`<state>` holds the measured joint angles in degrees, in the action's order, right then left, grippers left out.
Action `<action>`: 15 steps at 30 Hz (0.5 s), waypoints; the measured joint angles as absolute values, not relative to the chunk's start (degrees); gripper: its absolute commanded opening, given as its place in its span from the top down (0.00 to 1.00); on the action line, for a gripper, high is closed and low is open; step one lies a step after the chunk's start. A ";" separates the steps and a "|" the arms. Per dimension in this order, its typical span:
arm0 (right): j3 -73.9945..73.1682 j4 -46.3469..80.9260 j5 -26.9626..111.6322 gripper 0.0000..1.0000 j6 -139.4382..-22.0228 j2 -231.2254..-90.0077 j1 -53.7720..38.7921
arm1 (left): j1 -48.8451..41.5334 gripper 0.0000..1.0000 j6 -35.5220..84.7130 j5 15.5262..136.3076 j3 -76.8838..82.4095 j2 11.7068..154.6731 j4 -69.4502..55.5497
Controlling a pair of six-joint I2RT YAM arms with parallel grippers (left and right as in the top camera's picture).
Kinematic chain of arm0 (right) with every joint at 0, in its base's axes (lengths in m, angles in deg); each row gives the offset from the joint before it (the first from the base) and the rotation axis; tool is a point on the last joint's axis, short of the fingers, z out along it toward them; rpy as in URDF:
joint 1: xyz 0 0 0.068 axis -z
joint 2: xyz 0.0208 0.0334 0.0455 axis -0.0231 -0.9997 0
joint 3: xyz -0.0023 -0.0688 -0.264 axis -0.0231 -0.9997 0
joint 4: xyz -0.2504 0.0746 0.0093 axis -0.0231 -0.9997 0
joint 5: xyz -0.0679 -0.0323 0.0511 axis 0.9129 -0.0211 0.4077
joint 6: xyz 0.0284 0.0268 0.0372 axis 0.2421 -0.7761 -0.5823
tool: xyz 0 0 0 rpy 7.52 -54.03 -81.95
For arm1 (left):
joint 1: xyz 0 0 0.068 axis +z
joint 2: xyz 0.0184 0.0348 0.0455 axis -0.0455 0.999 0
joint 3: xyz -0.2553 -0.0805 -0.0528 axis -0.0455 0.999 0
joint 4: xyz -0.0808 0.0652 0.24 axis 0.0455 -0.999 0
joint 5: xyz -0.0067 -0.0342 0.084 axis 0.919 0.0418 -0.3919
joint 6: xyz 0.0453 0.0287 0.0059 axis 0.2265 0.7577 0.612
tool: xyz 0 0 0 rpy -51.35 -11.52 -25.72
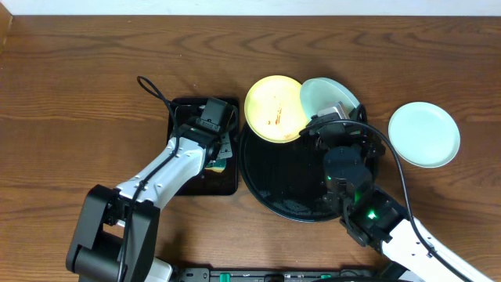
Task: Clean dirty plates on tray and stack at the side
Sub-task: 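Lift the cleaned plate with the right gripper and move it right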
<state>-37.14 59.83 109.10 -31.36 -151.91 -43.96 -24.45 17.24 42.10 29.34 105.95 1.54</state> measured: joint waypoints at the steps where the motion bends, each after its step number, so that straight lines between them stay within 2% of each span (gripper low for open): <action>1: -37.14 59.83 109.14 0.99 -31.38 -151.91 -43.96 | -24.45 0.93 17.24 42.10 29.34 105.95 1.54; 4: -37.14 59.66 109.16 0.99 -32.56 -151.95 -43.91 | -24.45 0.93 17.24 42.10 29.34 105.95 1.54; 8: -36.97 55.97 109.01 0.99 -39.88 -152.72 -42.12 | -24.45 0.92 17.24 41.54 29.34 105.95 1.58; 15: -36.73 41.93 106.71 0.99 -63.20 -157.44 -32.94 | -24.45 0.93 17.39 36.68 29.49 105.95 3.40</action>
